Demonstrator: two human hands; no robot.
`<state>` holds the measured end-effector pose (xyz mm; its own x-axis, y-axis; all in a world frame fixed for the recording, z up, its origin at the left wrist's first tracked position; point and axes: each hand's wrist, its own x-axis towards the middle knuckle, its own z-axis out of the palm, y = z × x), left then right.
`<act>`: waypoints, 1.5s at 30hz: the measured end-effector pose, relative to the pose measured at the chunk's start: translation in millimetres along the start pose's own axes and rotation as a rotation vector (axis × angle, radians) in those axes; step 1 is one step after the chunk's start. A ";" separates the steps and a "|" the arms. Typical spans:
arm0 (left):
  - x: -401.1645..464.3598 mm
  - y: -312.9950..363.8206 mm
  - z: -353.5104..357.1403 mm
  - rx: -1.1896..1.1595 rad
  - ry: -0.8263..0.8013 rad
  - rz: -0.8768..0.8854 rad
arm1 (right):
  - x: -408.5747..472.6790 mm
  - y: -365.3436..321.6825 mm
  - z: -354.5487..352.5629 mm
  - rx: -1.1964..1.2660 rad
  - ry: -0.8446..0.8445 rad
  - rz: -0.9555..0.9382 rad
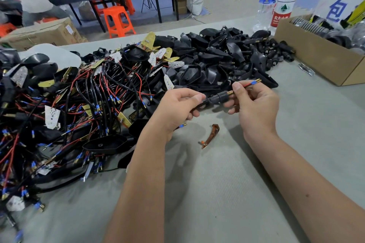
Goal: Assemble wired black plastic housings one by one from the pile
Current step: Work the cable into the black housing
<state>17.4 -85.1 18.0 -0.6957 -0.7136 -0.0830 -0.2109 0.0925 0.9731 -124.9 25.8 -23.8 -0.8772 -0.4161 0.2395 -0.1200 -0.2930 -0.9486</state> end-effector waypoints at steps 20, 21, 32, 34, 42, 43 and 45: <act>5.0 -8.5 12.0 0.084 0.056 0.135 | -2.5 -2.9 2.3 0.017 -0.040 0.026; 5.3 -8.5 11.0 0.073 0.055 0.115 | -1.3 -2.2 2.0 0.025 -0.040 0.045; 6.4 -6.7 3.9 0.083 0.113 0.095 | 0.2 -1.4 7.6 0.220 -0.167 0.265; 6.6 -5.2 8.1 0.066 0.093 0.119 | -4.1 -0.7 11.4 0.142 -0.308 0.272; 6.6 -5.2 7.4 0.217 0.033 0.157 | -5.1 0.0 11.5 0.088 -0.280 0.266; 6.7 -6.0 5.8 0.234 0.048 0.154 | -4.9 0.4 11.9 0.093 -0.264 0.266; 7.3 -7.4 1.4 0.256 0.064 0.148 | -3.1 0.7 11.4 0.127 -0.233 0.278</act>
<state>12.9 -90.0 9.9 -0.6888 -0.7208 0.0778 -0.2819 0.3652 0.8872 -117.0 17.1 -22.8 -0.7369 -0.6753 0.0311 0.1794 -0.2396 -0.9542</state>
